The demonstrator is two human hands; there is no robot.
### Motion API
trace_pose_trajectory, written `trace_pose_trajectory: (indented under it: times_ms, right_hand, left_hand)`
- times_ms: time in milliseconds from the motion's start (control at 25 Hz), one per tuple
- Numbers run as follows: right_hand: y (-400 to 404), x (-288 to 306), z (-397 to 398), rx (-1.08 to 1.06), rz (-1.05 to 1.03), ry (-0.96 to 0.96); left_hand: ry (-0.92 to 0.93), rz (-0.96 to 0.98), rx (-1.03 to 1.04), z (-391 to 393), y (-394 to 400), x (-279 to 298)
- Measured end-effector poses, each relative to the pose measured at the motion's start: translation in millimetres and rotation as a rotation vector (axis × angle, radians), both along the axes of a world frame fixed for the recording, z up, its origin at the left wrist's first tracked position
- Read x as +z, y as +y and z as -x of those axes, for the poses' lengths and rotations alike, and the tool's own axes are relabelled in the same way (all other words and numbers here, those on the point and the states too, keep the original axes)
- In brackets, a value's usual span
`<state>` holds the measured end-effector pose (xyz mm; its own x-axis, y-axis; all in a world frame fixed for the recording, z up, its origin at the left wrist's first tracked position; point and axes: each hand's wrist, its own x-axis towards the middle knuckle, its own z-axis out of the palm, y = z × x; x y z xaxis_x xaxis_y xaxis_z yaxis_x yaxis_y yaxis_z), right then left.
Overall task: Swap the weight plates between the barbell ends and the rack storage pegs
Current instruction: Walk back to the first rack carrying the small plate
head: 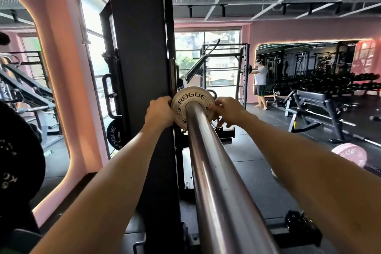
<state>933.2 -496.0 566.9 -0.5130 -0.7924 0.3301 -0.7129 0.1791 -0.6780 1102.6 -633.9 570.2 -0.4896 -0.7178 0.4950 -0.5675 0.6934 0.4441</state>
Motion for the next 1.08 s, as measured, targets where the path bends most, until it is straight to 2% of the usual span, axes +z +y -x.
trace_pose_trajectory:
  times_ms: [120,320,560,720,800,880,1080]
  right_hand:
    - [6,-4,-5,-0.051,0.01,0.039]
    - [38,-6,-17,-0.081,0.004,0.085]
    - [105,-12,-38,-0.065,-0.057,0.09]
    - [172,-34,-54,-0.05,-0.126,0.045]
    - [212,-45,-58,-0.042,-0.164,0.018]
    - [253,-54,-56,-0.076,-0.202,0.029]
    - [347,-72,-24,-0.239,-0.249,0.016]
  left_hand:
    - [-0.02,0.014,0.021,-5,5,-3]
    - [0.091,-0.014,-0.026,-26,26,9]
    - [-0.05,-0.095,-0.006,-74,86,-11]
    - [-0.056,-0.239,-0.098,-98,148,-47]
    - [-0.056,-0.221,-0.153,-89,177,-71]
    - [-0.135,-0.22,-0.209,-68,217,-84]
    - [-0.173,-0.247,-0.358,-6,301,-81]
